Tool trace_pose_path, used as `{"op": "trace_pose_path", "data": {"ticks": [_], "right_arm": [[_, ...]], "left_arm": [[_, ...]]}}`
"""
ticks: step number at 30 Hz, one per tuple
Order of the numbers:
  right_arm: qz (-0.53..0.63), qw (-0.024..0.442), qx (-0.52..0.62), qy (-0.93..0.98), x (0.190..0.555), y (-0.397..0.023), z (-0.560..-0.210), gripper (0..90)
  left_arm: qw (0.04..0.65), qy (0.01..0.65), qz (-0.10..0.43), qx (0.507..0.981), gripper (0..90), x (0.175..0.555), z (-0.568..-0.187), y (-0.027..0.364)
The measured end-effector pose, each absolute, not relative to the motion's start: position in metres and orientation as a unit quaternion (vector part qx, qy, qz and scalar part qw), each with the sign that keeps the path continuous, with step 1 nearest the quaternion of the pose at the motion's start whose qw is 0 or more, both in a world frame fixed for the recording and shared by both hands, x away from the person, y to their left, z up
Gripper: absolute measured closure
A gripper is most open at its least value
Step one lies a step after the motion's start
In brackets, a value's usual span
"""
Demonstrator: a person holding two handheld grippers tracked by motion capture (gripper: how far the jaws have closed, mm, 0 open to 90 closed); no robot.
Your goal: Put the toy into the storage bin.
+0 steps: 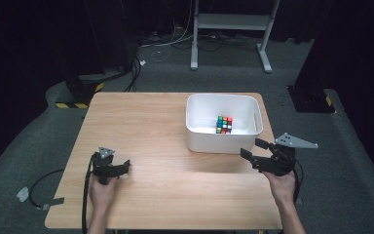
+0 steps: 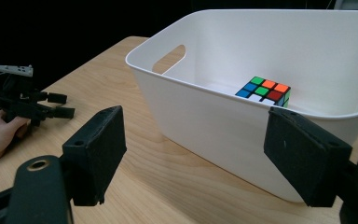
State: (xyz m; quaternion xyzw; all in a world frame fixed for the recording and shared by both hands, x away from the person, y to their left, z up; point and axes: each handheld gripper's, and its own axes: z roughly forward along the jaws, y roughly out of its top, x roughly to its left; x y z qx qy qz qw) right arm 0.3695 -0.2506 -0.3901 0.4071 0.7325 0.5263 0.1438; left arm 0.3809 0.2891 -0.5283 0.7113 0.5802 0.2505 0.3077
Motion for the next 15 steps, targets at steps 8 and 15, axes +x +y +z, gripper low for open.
{"op": "trace_pose_path", "data": {"ticks": [8,15], "right_arm": [[0.532,0.138,0.408,0.729,0.367,-0.248,-0.396,20.4],[0.533,0.131,0.409,0.730,0.367,-0.244,-0.403,20.6]], "left_arm": [[0.308,0.580,0.250,0.711,14.3,0.381,-0.528,0.289],[0.307,0.580,0.251,0.711,14.3,0.381,-0.528,0.289]]}}
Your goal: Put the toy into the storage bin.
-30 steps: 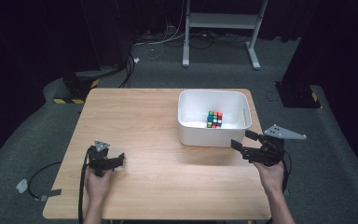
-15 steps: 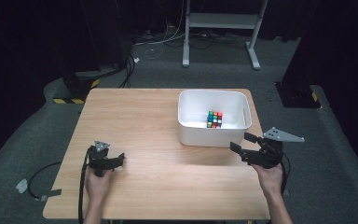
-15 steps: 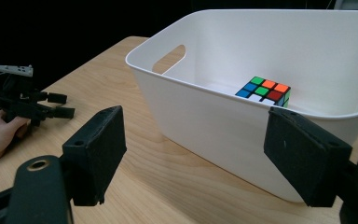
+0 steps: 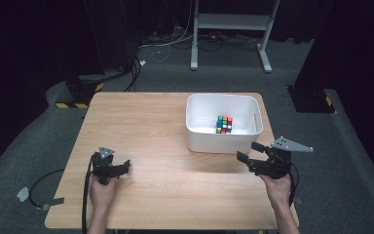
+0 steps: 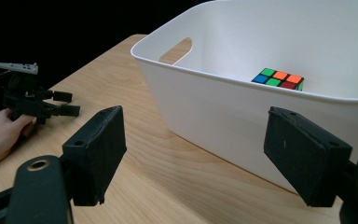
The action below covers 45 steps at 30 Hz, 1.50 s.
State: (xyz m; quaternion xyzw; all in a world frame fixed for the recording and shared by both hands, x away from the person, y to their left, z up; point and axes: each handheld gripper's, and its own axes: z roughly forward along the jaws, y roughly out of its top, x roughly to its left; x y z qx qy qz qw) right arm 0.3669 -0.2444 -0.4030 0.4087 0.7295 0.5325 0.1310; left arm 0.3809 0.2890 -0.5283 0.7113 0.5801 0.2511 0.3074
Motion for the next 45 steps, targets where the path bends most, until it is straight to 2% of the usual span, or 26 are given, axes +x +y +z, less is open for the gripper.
{"op": "trace_pose_path", "data": {"ticks": [45], "right_arm": [[0.502,0.108,0.424,0.746,0.367,-0.226,-0.447,20.9]], "left_arm": [[0.307,0.580,0.251,0.711,14.3,0.381,-0.528,0.289]]}}
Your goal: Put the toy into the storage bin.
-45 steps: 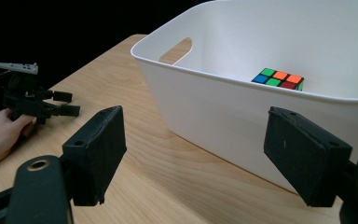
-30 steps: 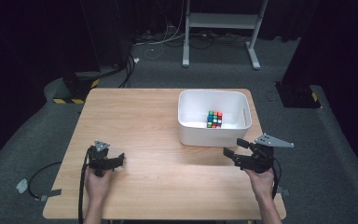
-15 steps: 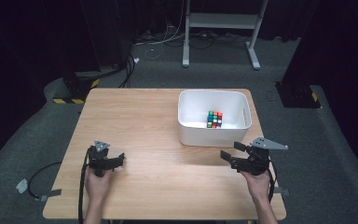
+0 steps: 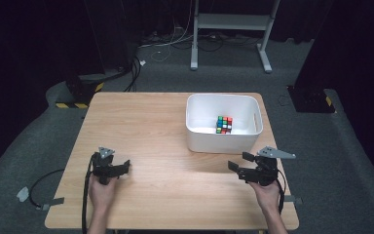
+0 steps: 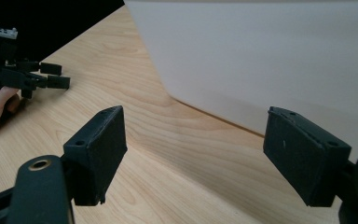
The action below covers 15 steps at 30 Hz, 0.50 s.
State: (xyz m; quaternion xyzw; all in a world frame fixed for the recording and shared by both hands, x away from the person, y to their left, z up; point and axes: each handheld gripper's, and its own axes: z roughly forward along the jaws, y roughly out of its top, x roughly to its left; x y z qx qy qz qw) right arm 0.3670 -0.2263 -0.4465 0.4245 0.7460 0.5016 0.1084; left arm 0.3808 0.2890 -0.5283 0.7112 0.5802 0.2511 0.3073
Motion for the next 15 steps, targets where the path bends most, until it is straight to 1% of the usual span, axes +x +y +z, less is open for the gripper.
{"op": "trace_pose_path", "data": {"ticks": [15], "right_arm": [[0.486,0.108,0.428,0.754,0.3680,-0.2232,-0.4546,20.9]], "left_arm": [[0.307,0.580,0.251,0.711,14.4,0.3808,-0.5283,0.2890]]}}
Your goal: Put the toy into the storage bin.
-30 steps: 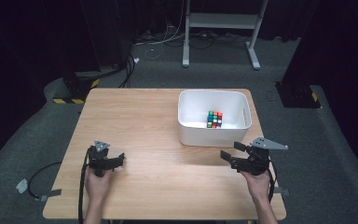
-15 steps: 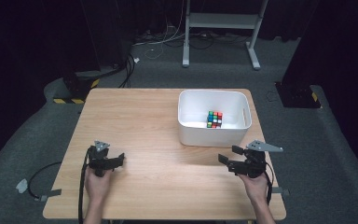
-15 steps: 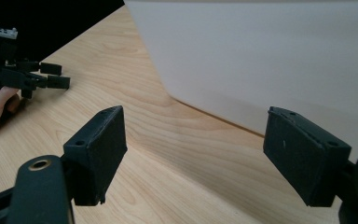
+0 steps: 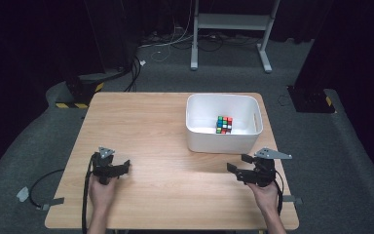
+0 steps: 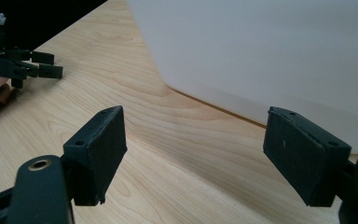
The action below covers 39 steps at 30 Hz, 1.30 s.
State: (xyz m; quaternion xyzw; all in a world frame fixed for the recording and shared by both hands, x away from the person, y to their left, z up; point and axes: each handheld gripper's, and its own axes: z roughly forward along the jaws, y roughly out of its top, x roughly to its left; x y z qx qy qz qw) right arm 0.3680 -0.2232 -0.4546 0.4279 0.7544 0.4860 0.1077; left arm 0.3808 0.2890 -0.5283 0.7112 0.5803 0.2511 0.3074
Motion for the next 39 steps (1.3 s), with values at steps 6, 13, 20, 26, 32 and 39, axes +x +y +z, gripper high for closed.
{"op": "trace_pose_path", "data": {"ticks": [6,13,20,26,32,39], "right_arm": [[0.479,0.112,0.431,0.756,0.369,-0.224,-0.457,20.9],[0.469,0.118,0.434,0.760,0.371,-0.222,-0.460,20.9],[0.454,0.127,0.436,0.767,0.374,-0.218,-0.465,21.1],[0.443,0.131,0.441,0.769,0.377,-0.216,-0.470,21.4],[0.427,0.135,0.445,0.776,0.381,-0.213,-0.476,21.6],[0.401,0.152,0.445,0.786,0.386,-0.208,-0.483,21.6]], "left_arm": [[0.307,0.580,0.251,0.711,14.4,0.381,-0.528,0.289],[0.307,0.580,0.251,0.711,14.3,0.381,-0.528,0.289],[0.307,0.580,0.251,0.711,14.3,0.381,-0.528,0.289],[0.307,0.580,0.251,0.711,14.3,0.381,-0.528,0.289],[0.307,0.580,0.251,0.711,14.3,0.381,-0.528,0.289],[0.307,0.580,0.251,0.711,14.3,0.381,-0.528,0.289]]}}
